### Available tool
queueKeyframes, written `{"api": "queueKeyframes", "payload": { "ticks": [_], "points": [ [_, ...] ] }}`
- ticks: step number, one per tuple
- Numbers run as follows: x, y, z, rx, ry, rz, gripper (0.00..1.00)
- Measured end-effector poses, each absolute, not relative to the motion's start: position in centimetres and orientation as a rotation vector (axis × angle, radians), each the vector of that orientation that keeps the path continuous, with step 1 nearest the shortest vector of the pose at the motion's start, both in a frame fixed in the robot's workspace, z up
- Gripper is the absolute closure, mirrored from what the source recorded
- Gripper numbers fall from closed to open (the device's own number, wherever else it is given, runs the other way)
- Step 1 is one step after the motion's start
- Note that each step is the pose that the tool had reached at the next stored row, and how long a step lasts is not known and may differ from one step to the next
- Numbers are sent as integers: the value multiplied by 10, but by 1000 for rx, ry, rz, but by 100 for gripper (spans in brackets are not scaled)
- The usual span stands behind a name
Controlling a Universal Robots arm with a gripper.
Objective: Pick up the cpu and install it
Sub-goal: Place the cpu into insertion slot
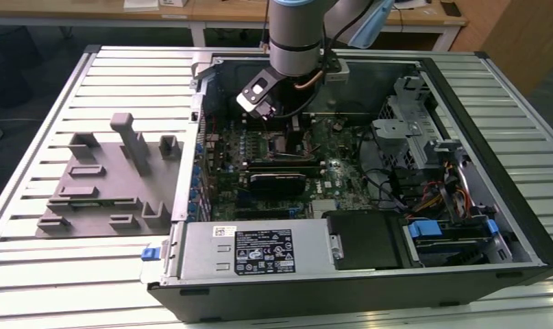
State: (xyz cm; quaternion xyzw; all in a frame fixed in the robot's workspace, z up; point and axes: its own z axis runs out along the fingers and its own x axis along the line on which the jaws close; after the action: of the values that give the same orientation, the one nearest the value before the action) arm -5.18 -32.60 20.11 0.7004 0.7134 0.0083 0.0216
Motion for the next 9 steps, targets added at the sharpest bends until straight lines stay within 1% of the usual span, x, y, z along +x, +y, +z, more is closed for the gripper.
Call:
{"api": "queueKeyframes", "payload": {
  "ticks": [2, 3, 4, 5, 8, 9],
  "points": [
    [-52, -326, 201, 2171, 2211, 26, 59],
    [-52, -326, 201, 2171, 2211, 26, 59],
    [-52, -326, 201, 2171, 2211, 26, 65],
    [-52, -326, 201, 2171, 2211, 26, 65],
    [-52, -326, 201, 2171, 2211, 26, 82],
    [-52, -326, 201, 2171, 2211, 26, 82]
  ]
}}
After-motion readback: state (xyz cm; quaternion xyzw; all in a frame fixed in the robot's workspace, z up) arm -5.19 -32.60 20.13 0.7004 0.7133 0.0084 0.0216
